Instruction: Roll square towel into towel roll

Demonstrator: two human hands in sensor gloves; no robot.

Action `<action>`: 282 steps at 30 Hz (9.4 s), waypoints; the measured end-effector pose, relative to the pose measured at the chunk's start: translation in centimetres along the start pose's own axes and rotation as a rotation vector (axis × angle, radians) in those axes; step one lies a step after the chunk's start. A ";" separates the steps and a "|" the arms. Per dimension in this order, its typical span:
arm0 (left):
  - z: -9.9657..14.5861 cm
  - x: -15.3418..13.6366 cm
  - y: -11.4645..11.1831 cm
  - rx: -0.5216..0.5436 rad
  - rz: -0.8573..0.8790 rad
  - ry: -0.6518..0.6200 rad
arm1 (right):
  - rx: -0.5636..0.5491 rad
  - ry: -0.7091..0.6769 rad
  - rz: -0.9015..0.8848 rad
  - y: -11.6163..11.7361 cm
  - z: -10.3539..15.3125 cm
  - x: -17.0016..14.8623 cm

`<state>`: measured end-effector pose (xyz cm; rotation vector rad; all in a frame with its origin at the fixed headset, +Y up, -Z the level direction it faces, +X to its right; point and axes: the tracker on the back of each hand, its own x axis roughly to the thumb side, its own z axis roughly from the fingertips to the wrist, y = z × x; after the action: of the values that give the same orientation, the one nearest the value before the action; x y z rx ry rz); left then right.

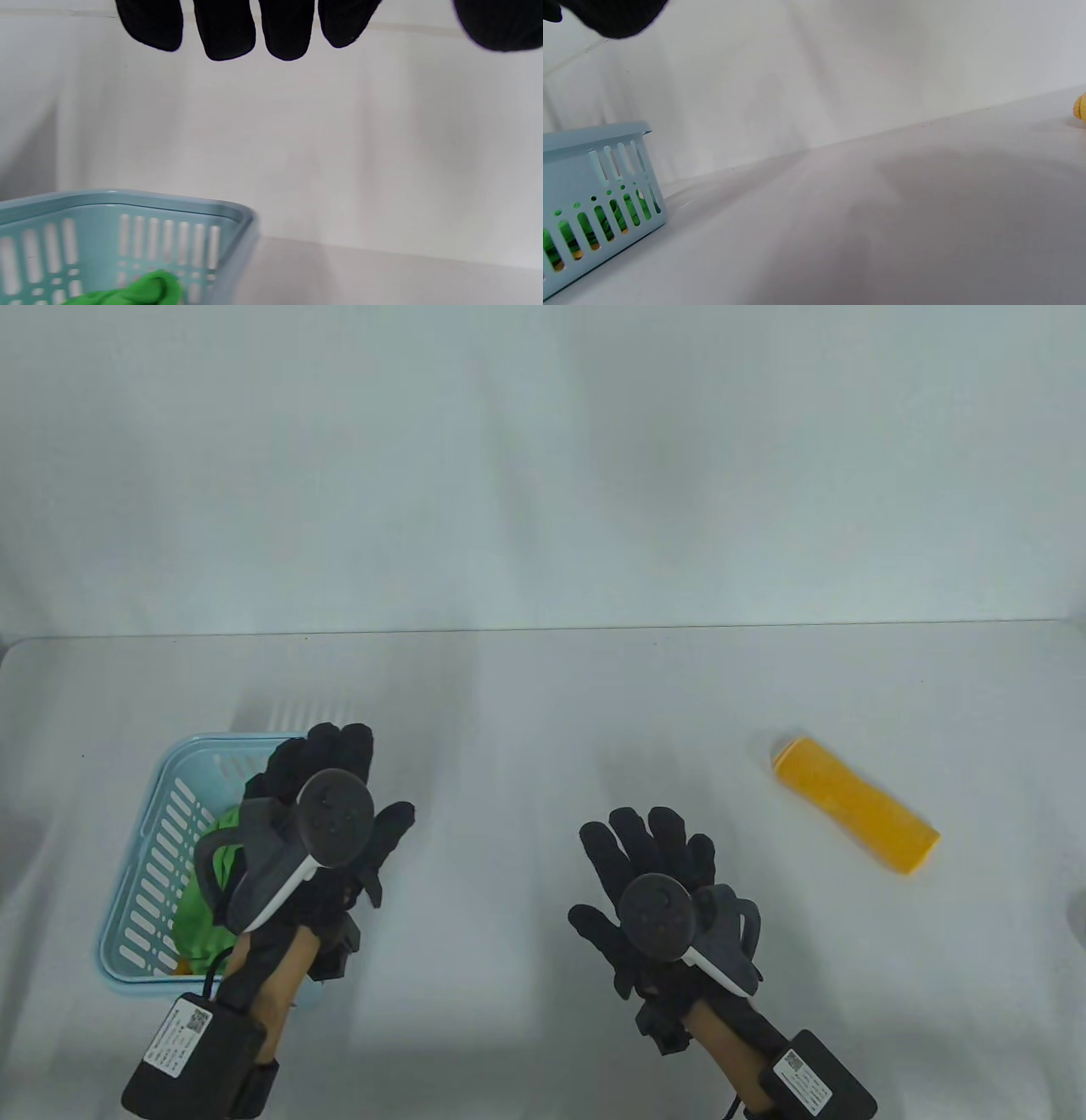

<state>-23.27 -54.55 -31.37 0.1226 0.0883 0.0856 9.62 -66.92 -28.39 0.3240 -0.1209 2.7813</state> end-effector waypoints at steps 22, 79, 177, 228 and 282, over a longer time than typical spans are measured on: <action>-8.9 -10.6 -13.6 -0.558 -0.117 0.386 | 0.042 0.001 -0.054 0.1 -0.2 -0.5; -9.8 -10.8 -14.9 -0.502 -0.284 0.440 | 0.096 0.024 -0.066 0.4 -0.6 -0.7; 1.3 6.3 -4.1 -0.155 0.980 -0.362 | 0.362 0.201 -0.784 3.7 -3.0 -5.8; -0.4 8.1 -12.2 -0.368 0.472 -0.223 | -0.188 0.246 -0.459 -20.7 -6.7 0.8; -3.2 1.0 2.4 -0.109 0.412 0.059 | -0.195 0.370 -0.399 -22.6 -3.2 -9.4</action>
<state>-22.79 -51.68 -34.26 0.0276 0.1162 0.5045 25.28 -48.34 -32.75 -0.1971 -0.2087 2.3600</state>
